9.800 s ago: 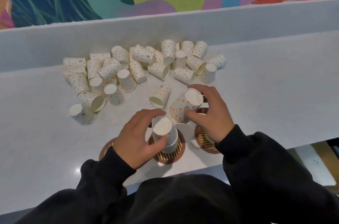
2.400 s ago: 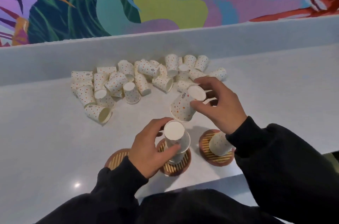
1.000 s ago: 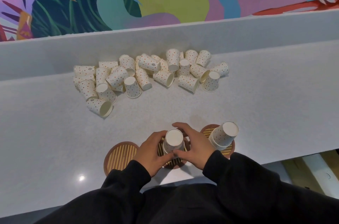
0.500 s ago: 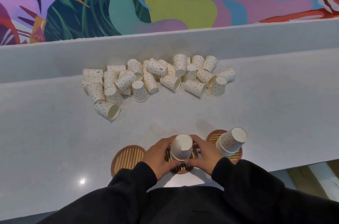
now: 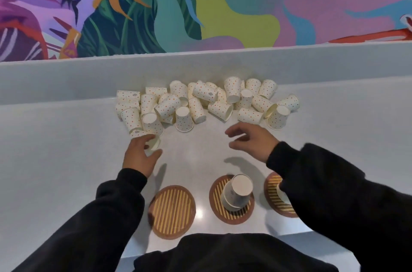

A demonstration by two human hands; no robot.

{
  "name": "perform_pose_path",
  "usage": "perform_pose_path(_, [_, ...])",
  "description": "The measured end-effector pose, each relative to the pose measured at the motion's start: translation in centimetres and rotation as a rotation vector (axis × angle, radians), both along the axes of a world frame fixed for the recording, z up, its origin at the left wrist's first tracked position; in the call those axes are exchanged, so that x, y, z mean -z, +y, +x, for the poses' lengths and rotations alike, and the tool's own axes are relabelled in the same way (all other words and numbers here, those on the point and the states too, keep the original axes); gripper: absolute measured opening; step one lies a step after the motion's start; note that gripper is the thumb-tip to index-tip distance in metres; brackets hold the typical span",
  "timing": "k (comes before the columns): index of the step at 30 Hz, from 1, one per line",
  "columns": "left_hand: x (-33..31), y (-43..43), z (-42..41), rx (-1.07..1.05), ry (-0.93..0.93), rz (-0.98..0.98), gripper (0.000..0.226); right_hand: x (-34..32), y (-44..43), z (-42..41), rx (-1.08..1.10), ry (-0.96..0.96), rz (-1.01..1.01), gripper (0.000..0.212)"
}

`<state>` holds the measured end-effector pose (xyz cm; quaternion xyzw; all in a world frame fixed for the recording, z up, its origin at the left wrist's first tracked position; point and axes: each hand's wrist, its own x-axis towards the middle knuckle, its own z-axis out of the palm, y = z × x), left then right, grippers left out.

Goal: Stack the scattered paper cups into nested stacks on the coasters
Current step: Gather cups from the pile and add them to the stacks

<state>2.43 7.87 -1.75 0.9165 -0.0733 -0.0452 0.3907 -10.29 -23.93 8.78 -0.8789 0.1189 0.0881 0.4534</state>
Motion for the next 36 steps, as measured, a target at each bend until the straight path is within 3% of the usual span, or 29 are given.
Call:
perform_pose_path(7, [1.9, 2.4, 4.1, 0.029, 0.054, 0.23, 0.06, 0.5, 3.9, 12.3, -0.083, -0.001, -0.116, 0.041])
perform_pose_path(12, [2.7, 1.8, 2.3, 0.039, 0.127, 0.127, 0.062, 3.2, 7.4, 18.3, -0.263, 0.065, -0.444, 0.061])
perform_pose_path(14, [3.0, 1.5, 1.7, 0.012, 0.159, 0.09, 0.05, 4.3, 8.2, 19.2, -0.325, 0.094, -0.562, 0.064])
perform_pose_path(17, [2.9, 0.9, 1.0, -0.042, 0.211, 0.02, 0.025, 5.5, 8.7, 19.3, -0.371, 0.101, -0.679, 0.059])
perform_pose_path(20, [2.5, -0.5, 1.0, -0.143, 0.252, -0.082, 0.034, 6.3, 8.5, 19.0, -0.336, 0.029, -0.743, 0.034])
perform_pose_path(23, [2.3, -2.4, 1.4, -0.194, 0.389, -0.181, 0.062, 6.4, 8.2, 18.6, -0.312, 0.002, -0.711, 0.012])
perform_pose_path(26, [2.2, -4.6, 1.3, -0.169, 0.488, -0.127, 0.087, 5.9, 7.7, 18.2, -0.29, 0.036, -0.655, 0.006])
perform_pose_path(30, [2.6, -6.5, 1.6, -0.097, 0.521, 0.002, 0.093, 4.4, 5.9, 16.9, -0.203, -0.011, -0.535, 0.017])
perform_pose_path(34, [2.9, -7.0, 1.9, -0.112, 0.537, -0.092, 0.098, 3.0, 3.3, 15.9, -0.118, -0.05, -0.439, 0.025])
perform_pose_path(36, [3.2, -7.0, 1.9, -0.114, 0.567, -0.157, 0.089, 2.7, 2.1, 15.4, -0.078, -0.054, -0.383, 0.03])
